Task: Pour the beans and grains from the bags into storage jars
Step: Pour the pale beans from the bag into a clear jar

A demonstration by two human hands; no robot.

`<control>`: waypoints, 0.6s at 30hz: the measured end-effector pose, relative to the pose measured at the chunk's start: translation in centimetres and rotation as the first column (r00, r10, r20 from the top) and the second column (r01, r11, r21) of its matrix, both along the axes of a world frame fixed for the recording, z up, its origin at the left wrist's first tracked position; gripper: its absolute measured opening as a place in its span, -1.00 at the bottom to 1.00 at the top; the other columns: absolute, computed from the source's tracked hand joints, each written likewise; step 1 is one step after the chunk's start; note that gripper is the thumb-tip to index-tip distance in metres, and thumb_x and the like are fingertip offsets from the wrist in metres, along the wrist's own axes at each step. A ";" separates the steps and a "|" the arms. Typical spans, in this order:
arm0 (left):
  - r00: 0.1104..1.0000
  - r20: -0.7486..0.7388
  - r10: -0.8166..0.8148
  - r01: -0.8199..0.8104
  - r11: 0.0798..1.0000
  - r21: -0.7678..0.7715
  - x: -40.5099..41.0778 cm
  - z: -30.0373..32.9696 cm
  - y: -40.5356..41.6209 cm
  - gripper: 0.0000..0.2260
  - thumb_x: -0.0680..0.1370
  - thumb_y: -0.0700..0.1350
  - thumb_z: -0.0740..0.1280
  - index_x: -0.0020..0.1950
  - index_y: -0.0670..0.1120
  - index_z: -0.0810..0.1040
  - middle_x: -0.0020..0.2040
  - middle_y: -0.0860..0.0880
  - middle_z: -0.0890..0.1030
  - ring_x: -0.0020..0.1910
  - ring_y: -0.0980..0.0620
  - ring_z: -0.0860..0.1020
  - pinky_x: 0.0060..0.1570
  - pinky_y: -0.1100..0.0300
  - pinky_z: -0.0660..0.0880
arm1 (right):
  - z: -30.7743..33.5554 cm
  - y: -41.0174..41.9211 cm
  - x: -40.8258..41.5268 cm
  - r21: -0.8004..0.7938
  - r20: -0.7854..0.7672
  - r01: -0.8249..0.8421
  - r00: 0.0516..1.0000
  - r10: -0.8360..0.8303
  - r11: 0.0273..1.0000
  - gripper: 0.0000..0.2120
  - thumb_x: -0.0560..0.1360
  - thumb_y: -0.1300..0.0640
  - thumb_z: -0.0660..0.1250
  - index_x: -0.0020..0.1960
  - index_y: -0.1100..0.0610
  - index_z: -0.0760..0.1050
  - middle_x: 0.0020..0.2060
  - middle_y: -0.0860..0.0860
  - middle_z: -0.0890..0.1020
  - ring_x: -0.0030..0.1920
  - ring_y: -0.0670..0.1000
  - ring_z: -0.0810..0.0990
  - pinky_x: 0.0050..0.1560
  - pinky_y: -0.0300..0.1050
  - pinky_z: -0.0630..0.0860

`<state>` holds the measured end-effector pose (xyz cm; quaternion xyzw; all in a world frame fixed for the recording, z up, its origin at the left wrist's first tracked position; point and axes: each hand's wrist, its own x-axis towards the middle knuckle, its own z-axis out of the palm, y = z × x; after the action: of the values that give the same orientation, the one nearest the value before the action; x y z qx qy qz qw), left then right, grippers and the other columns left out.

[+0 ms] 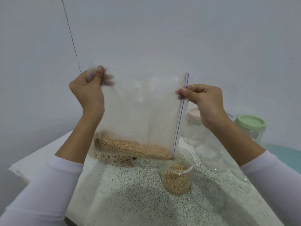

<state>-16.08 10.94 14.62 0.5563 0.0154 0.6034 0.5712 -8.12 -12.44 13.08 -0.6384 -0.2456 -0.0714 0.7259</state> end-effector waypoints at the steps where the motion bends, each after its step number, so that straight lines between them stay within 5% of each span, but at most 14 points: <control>1: 1.000 0.008 0.021 -0.021 1.000 0.002 -0.1 0.1 0.1 -0.80 0.55 -0.22 0.36 -0.28 -0.14 0.58 -0.46 0.11 0.60 -0.42 0.10 0.60 -0.32 0.22 0.52 | 0.1 -0.1 0.0 0.017 0.005 0.012 1.000 -0.012 1.000 -0.93 0.42 0.30 0.43 -0.23 0.21 0.62 -0.32 0.01 0.70 -0.30 -0.02 0.65 0.27 0.07 0.47; 18: 0.999 -0.032 -0.017 0.019 0.999 0.045 -0.4 0.0 0.0 -0.85 0.54 -0.23 0.37 -0.24 -0.14 0.61 -0.44 0.06 0.62 -0.40 0.03 0.62 -0.35 0.17 0.55 | 0.1 0.0 -0.6 -0.037 0.021 -0.023 1.000 0.024 0.999 -0.95 0.44 0.30 0.41 -0.20 0.24 0.62 -0.32 0.01 0.70 -0.30 -0.03 0.65 0.27 0.07 0.47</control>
<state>-16.44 10.95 14.59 0.5788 0.0057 0.5895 0.5634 -8.76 -12.44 13.13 -0.6481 -0.2620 -0.0651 0.7121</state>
